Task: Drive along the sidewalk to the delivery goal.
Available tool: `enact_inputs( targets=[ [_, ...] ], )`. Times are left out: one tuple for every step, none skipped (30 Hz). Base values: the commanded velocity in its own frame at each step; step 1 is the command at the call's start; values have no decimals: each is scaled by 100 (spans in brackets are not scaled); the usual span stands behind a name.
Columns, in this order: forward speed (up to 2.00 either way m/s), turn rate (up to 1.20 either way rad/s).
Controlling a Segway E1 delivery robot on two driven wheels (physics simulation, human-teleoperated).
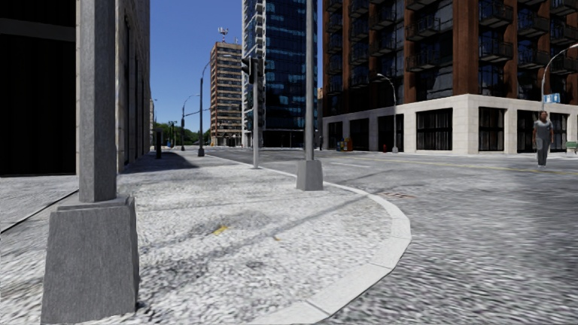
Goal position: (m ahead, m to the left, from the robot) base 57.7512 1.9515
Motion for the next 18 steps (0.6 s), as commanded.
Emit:
enact_inputs(
  targets=[
    [154,0],
    [154,0],
    [154,0],
    [154,0],
    [152,0],
    [144,0],
    [136,0],
    [132,0],
    [131,0],
    [130,0],
    [130,0],
    [130,0],
    [129,0],
    [129,0],
    [129,0],
    [129,0],
    [129,0],
    [129,0]
  ],
)
